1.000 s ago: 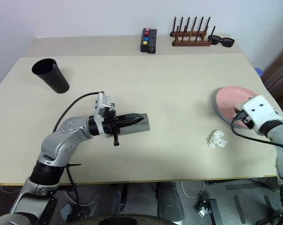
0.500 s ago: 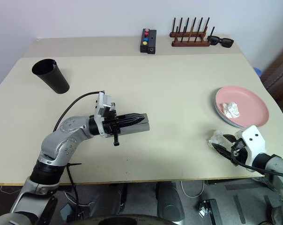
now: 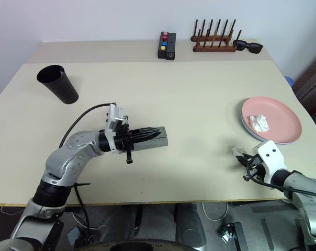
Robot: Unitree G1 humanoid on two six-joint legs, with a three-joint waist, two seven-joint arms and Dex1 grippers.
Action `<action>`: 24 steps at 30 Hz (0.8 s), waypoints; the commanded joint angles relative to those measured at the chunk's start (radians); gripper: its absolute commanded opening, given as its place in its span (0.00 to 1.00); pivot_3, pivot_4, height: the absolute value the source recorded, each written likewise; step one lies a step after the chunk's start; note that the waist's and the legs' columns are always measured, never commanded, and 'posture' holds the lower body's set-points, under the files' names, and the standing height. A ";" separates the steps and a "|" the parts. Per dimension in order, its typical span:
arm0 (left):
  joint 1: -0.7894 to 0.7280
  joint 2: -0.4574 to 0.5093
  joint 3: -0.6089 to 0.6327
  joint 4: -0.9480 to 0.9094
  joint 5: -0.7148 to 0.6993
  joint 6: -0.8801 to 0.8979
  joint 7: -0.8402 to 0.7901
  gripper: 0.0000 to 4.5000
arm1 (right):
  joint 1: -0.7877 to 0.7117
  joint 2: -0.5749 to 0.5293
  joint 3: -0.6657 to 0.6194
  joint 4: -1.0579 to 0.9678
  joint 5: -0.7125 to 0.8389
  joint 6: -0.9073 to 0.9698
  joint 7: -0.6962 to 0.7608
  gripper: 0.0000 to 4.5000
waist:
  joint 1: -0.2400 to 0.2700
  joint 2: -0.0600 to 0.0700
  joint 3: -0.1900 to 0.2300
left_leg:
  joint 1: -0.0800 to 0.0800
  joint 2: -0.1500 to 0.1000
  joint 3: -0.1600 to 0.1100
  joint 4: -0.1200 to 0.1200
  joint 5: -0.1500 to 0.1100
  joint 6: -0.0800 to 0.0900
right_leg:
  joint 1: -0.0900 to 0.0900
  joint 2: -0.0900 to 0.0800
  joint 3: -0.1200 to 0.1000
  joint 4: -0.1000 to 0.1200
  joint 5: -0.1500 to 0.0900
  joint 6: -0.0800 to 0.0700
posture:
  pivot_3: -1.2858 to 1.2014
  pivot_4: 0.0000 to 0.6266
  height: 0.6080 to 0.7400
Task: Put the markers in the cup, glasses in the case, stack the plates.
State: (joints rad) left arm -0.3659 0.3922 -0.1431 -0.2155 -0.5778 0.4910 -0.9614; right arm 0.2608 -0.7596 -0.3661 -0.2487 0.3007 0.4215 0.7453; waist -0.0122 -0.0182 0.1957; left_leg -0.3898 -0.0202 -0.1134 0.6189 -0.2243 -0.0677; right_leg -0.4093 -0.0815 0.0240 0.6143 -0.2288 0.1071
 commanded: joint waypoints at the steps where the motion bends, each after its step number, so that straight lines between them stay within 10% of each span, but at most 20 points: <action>1: -0.005 0.003 0.010 -0.022 -0.001 -0.019 -0.008 0.00 | -0.073 0.024 -0.061 -0.031 0.041 -0.039 -0.034 0.01 | -0.001 0.000 0.000 | 0.000 0.000 0.000 0.000 0.000 0.000 | 0.000 0.000 0.000 0.000 0.000 0.000 | 0.52 0.24 1.00; 12: 0.006 0.007 0.019 -0.041 0.005 -0.018 0.019 0.00 | -0.476 -0.007 -0.010 0.359 -0.171 -0.160 -0.295 0.01 | 0.001 0.000 0.000 | -0.001 0.000 0.000 0.000 0.000 0.000 | 0.000 0.000 0.000 0.000 0.002 -0.004 | 0.52 0.24 1.00; 20: 0.047 0.018 0.038 -0.081 0.000 -0.021 0.061 0.00 | -0.500 -0.014 0.016 0.394 -0.101 -0.205 -0.160 0.01 | -0.004 0.002 0.000 | 0.000 0.000 0.000 -0.002 0.000 0.000 | 0.000 0.000 0.000 0.000 0.002 -0.003 | 0.52 0.24 1.00; 24: 0.050 0.015 0.035 -0.068 0.003 -0.033 0.057 0.00 | -0.472 -0.006 0.010 0.357 -0.086 -0.213 -0.132 0.32 | -0.001 0.002 0.000 | 0.000 0.000 0.000 -0.002 0.000 0.000 | 0.000 0.000 0.000 0.000 0.002 -0.003 | 0.52 0.24 1.00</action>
State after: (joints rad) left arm -0.3170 0.4064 -0.1257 -0.2570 -0.5757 0.4840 -0.9020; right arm -0.2165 -0.7544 -0.3285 0.1625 0.1886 0.2293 0.6005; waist -0.0131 -0.0163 0.1961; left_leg -0.3896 -0.0204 -0.1134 0.6174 -0.2242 -0.0674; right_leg -0.4092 -0.0814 0.0241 0.6145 -0.2266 0.1041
